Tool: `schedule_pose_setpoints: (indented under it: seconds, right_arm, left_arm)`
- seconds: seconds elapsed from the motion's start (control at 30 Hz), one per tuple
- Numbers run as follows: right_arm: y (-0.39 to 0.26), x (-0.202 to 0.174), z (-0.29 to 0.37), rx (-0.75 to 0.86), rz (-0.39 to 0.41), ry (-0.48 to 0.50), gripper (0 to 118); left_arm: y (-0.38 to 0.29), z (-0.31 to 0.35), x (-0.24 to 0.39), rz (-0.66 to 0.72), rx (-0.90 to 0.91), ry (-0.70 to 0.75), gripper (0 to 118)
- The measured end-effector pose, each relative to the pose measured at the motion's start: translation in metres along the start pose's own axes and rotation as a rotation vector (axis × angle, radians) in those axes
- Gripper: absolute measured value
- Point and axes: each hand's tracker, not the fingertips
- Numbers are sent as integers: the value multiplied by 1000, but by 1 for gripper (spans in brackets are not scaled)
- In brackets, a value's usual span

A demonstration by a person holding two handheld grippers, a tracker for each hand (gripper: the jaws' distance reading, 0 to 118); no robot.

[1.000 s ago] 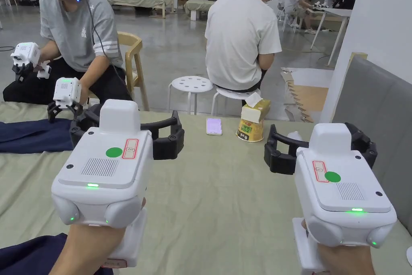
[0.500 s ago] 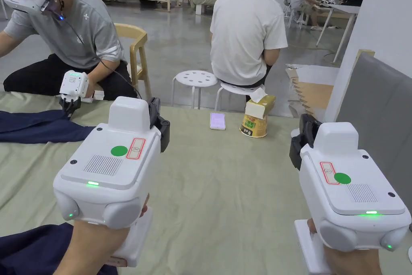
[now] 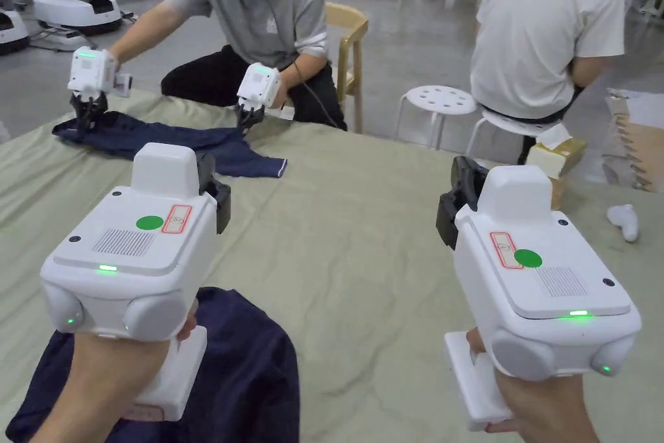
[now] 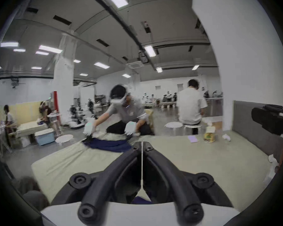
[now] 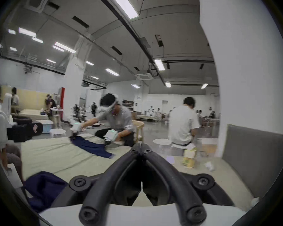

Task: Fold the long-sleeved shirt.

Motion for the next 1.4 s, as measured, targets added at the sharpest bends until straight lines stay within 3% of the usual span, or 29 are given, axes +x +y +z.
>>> schedule_pose_setpoints:
  seconds: [0.2,0.4,0.53,0.57,0.67,0.77,0.93,1.03,1.13,1.2,1.27,1.3,1.4]
  right_arm:
    - [-24,-74,-20,-66,-5,181,0]
    - [-65,-111,-23,-176,-11,245,0]
    - [-95,-122,-20,-255,25,263,0]
    - [-100,-123,-19,-265,29,263,0]
    - [-112,-123,-20,-304,37,263,0]
    - [-118,-121,-21,-328,46,254,0]
    - [-122,-116,-25,-359,51,232,0]
    - [-124,-116,-27,-371,54,227,0]
    - [-126,-116,-28,-385,51,226,0]
    - [-125,-114,-27,-387,51,224,0]
    - [-122,-109,-22,-382,55,225,0]
    - [-120,-106,-20,-379,59,223,0]
    - [-116,-90,-15,-367,64,203,0]
  left_arm:
    - [-26,18,-65,35,-79,156,4]
    - [-87,17,-92,72,-242,233,7]
    - [-153,3,-100,108,-446,244,24]
    - [-166,1,-100,140,-472,238,42]
    - [-191,-7,-92,208,-596,186,111]
    - [-198,-13,-74,200,-546,126,109]
    - [-208,-32,-56,223,-615,121,109]
    - [-212,-51,-54,292,-668,82,92]
    - [-228,-66,-48,294,-704,72,85]
    - [-241,-71,-46,267,-783,47,63]
    - [-240,-66,-48,307,-753,62,31]
    - [-235,-62,-49,334,-709,59,25]
    - [-218,-49,-46,351,-678,34,21]
